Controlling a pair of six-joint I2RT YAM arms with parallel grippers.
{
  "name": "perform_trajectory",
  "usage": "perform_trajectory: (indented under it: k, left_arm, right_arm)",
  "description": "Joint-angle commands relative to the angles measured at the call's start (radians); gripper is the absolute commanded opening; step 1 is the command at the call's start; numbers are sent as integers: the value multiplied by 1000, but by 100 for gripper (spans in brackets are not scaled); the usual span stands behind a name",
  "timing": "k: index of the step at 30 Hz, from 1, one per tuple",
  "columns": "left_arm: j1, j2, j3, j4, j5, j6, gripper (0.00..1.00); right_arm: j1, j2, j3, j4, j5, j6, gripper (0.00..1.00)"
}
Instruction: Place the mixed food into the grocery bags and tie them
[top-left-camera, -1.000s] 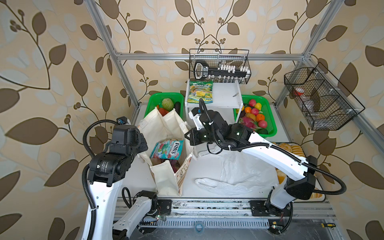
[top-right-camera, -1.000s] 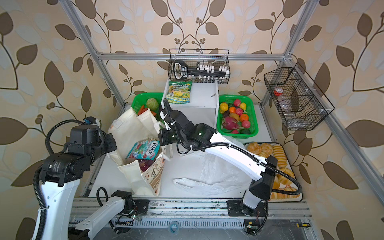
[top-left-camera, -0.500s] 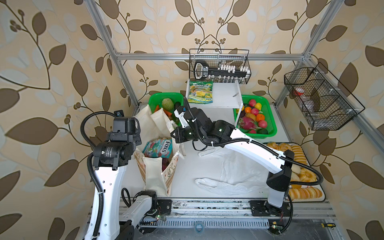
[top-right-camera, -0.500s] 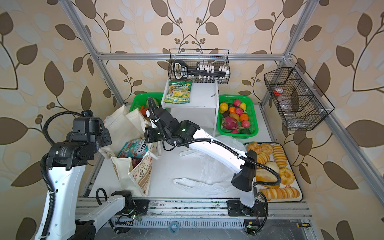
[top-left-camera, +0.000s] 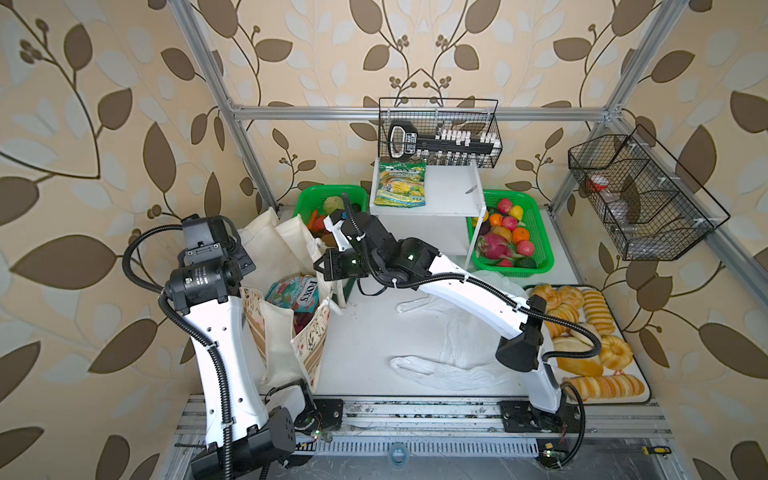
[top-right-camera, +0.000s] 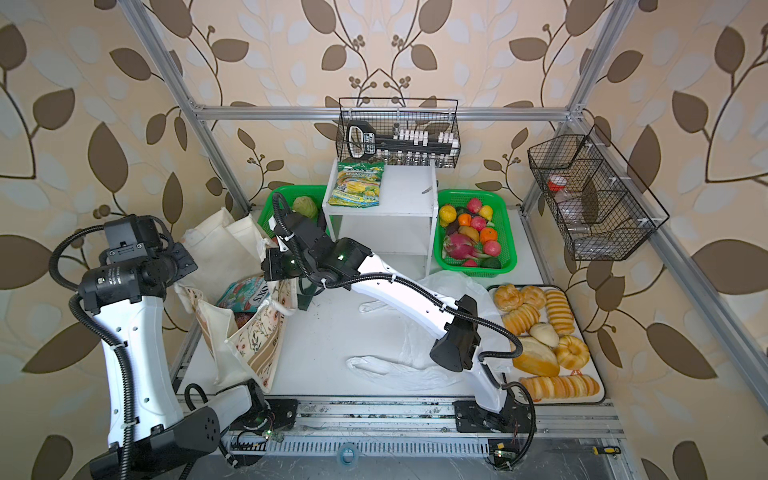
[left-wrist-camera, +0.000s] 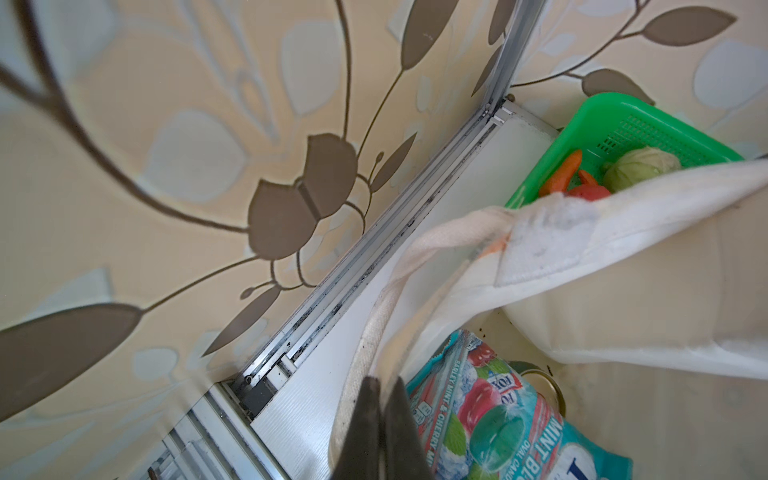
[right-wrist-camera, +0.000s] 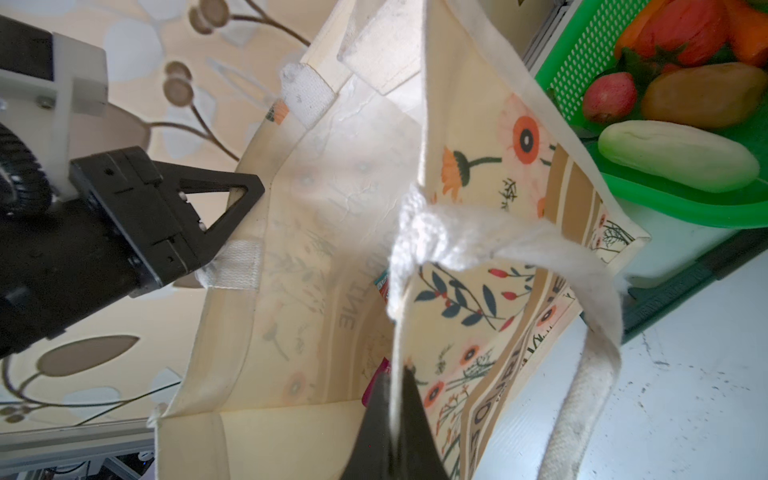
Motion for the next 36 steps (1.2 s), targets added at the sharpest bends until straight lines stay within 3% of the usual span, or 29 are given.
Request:
perform_trajectory:
  k: [1, 12, 17, 36]
  left_arm:
    - [78, -14, 33, 219, 49, -32, 0]
    - [236, 85, 48, 274, 136, -27, 0]
    - [252, 110, 39, 302, 171, -21, 0]
    - [302, 126, -147, 414, 132, -38, 0]
  right_arm:
    - [12, -1, 72, 172, -42, 46, 0]
    - [27, 100, 115, 272, -23, 74, 0]
    - [30, 131, 120, 309, -6, 76, 0]
    - [30, 226, 144, 337, 3, 81, 0]
